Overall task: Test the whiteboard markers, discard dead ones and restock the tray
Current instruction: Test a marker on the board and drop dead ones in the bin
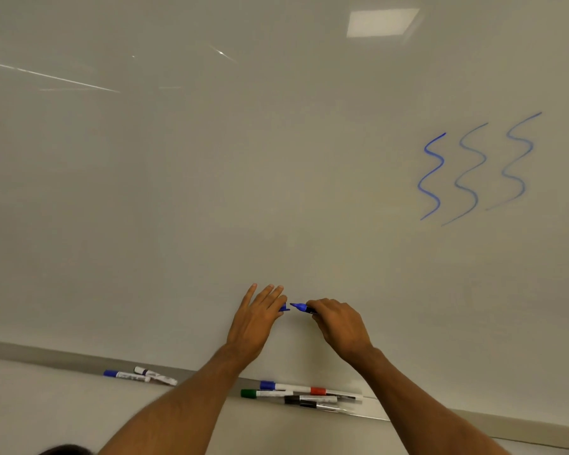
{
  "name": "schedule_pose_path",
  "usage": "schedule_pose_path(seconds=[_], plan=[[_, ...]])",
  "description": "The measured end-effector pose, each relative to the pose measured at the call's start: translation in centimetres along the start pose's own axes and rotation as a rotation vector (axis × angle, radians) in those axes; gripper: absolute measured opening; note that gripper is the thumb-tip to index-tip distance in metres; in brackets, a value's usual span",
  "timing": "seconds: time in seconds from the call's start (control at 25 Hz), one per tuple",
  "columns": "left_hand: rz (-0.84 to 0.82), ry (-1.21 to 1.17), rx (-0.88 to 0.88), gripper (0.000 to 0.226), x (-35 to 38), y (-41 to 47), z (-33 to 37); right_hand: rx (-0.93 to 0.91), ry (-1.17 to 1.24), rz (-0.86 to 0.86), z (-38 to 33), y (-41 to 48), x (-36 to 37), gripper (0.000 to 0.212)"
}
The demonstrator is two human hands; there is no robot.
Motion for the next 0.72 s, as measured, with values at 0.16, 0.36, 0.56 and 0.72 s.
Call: schedule_pose_path(seconds=[0.16,0.36,0.56,0.72], plan=[[-0.032,-0.072,-0.008,0.053,0.5,-1.1,-0.9,-0.118,0.021,-0.006,-1.7,0.8,1.5,0.027],[-0.213,-0.334,-0.176,0.040,0.9,-2.4,-1.1,-0.125,0.118,-0.053,-2.7,1.3,3.5,0.032],[-0.153,-0.439,-0.283,0.019,1.2,-2.8,-1.0,-0.114,0.215,-0.091,-2.8,2.1,5.0,0.034],[-0.132,-0.428,-0.369,0.026,2.3,-3.0,-1.6,-0.175,0.247,-0.130,-2.8,2.8,6.0,0.035]])
Point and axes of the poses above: each hand's wrist, its own y-axis towards the middle knuckle, its own x-axis out of the palm, z = x × y, the point moved 4 cm from there along y, towards the middle knuckle, and after that the axes turned 9 degrees about -x, right-handed, at the moved point
